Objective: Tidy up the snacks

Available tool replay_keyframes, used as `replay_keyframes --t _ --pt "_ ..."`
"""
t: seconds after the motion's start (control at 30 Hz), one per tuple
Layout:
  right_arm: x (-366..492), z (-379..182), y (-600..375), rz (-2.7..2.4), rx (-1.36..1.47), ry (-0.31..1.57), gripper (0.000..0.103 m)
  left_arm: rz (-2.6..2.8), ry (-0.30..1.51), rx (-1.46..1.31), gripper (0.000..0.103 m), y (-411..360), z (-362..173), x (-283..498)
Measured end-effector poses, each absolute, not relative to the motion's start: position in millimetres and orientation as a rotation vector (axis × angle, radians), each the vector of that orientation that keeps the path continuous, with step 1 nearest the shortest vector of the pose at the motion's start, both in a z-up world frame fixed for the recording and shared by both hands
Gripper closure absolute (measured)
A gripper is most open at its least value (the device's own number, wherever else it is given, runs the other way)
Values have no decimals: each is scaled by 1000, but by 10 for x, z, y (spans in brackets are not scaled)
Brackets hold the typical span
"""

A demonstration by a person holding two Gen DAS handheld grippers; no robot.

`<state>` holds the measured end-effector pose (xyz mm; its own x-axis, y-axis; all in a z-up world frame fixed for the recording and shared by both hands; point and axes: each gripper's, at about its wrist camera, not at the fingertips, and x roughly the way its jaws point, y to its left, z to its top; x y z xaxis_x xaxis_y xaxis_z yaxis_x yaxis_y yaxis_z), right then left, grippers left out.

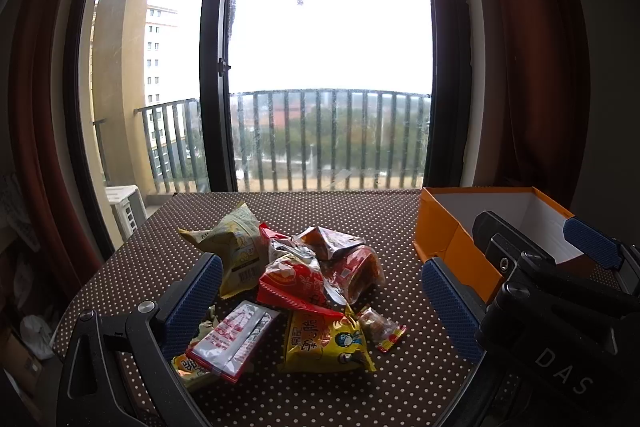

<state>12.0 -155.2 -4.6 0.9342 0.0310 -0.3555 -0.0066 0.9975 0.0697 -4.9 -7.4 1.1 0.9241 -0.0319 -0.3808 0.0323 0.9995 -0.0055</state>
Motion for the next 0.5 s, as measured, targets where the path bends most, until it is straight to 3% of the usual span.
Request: replay_keyframes --t 0.5 --pt "114 -53 -1554 19 69 363 8 -35 389 5 4 -86 2 -50"
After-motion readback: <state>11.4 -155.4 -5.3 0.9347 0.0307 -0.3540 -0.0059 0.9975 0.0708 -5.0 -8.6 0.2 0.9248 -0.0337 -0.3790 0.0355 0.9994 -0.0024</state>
